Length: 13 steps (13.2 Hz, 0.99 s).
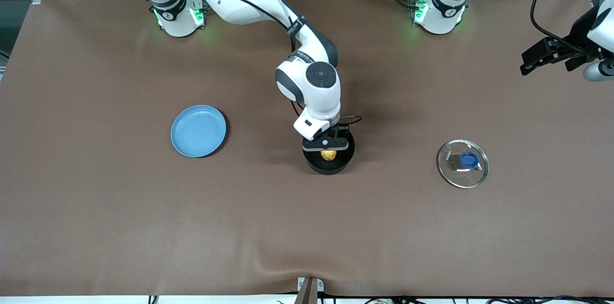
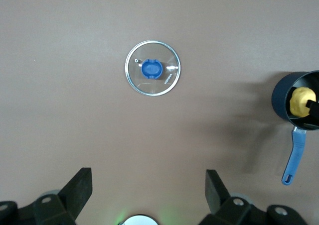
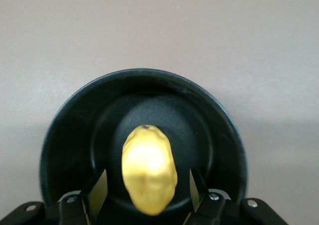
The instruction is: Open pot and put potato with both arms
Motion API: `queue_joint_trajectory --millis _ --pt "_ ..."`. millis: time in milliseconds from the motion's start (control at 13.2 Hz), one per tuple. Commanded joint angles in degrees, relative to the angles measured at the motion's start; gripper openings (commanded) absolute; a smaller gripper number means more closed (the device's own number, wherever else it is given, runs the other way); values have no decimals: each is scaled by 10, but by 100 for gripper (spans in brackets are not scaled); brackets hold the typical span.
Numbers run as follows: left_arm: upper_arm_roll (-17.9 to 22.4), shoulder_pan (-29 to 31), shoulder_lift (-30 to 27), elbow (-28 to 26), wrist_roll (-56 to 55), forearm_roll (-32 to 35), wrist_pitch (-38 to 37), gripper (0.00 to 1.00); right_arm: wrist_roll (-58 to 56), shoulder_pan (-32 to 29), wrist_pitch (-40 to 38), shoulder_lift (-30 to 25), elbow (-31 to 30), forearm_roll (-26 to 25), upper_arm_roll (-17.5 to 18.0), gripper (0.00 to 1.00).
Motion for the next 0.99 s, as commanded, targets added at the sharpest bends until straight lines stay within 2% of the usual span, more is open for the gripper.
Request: queue_joint_trajectory --millis 0,152,455,607,682,758,910 --pt "-11 -5 -12 -12 -1 -7 -14 100 -2 -1 -64 -48 -2 0 -4 76" --pt "-13 -4 -12 -13 0 -6 -14 100 -23 -27 -124 -123 -15 8 -6 76" --pt "-12 -4 -12 -17 -2 -6 -14 100 -162 -133 -222 -322 -141 11 4 78" --pt "-12 -4 -13 -16 -2 -7 -13 100 -242 -188 -292 -380 -151 11 5 83" --pt "-12 -4 -12 -16 -2 -7 -13 100 -282 -219 -330 -405 -151 11 5 100" --pt "-12 -4 -12 -16 -2 -7 -11 100 -310 -246 -361 -423 -151 10 7 100" --pt "-13 -5 -12 -16 -2 -7 -12 100 -352 -337 -413 -455 -151 10 43 100"
